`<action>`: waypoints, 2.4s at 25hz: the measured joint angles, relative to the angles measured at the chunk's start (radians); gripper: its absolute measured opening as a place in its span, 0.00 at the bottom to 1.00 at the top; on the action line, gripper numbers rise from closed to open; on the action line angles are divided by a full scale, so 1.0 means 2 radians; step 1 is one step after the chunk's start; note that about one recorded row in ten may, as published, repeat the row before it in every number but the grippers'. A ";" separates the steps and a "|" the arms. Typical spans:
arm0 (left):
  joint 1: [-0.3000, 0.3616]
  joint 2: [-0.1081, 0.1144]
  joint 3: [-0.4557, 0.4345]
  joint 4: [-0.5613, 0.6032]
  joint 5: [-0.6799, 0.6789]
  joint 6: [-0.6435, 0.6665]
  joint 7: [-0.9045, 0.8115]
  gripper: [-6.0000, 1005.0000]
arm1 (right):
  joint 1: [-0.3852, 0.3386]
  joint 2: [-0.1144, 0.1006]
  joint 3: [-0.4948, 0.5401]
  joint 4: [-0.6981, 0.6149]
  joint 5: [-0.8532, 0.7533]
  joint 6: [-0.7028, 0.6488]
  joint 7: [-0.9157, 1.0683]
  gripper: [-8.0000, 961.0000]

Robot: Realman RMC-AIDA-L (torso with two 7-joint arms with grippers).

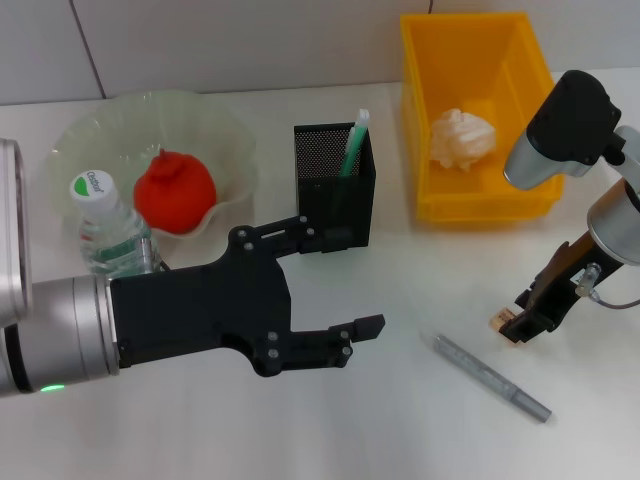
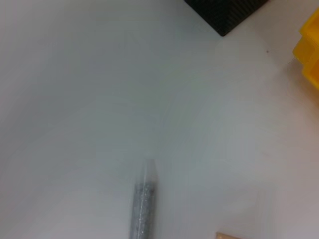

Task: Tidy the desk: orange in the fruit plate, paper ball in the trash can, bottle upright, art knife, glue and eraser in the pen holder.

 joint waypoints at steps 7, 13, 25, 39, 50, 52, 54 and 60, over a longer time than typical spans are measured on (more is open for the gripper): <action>-0.002 0.000 0.000 0.000 0.000 0.000 0.000 0.80 | 0.000 0.000 -0.006 0.004 0.000 0.000 0.000 0.50; -0.003 0.000 0.000 -0.001 0.002 0.000 0.000 0.80 | 0.001 0.000 -0.006 0.005 0.000 0.000 0.000 0.48; -0.003 0.000 0.000 -0.001 0.003 -0.001 0.000 0.80 | 0.007 0.000 -0.024 0.018 -0.001 0.013 0.010 0.43; -0.005 -0.001 0.000 -0.001 0.004 -0.001 0.000 0.80 | 0.003 0.001 -0.025 0.007 -0.007 0.014 0.019 0.29; -0.005 -0.001 0.000 -0.001 0.004 0.000 -0.001 0.80 | -0.037 0.003 -0.024 -0.113 0.011 0.003 0.026 0.27; -0.006 -0.001 0.000 -0.001 0.004 0.000 -0.001 0.80 | -0.045 0.003 -0.025 -0.136 0.020 0.001 0.027 0.27; -0.009 -0.001 0.001 -0.004 0.004 0.000 -0.001 0.80 | -0.055 0.003 -0.025 -0.168 0.036 0.001 0.027 0.27; -0.010 -0.002 0.004 -0.007 0.003 -0.001 -0.002 0.80 | -0.072 0.003 -0.026 -0.216 0.058 0.006 0.027 0.27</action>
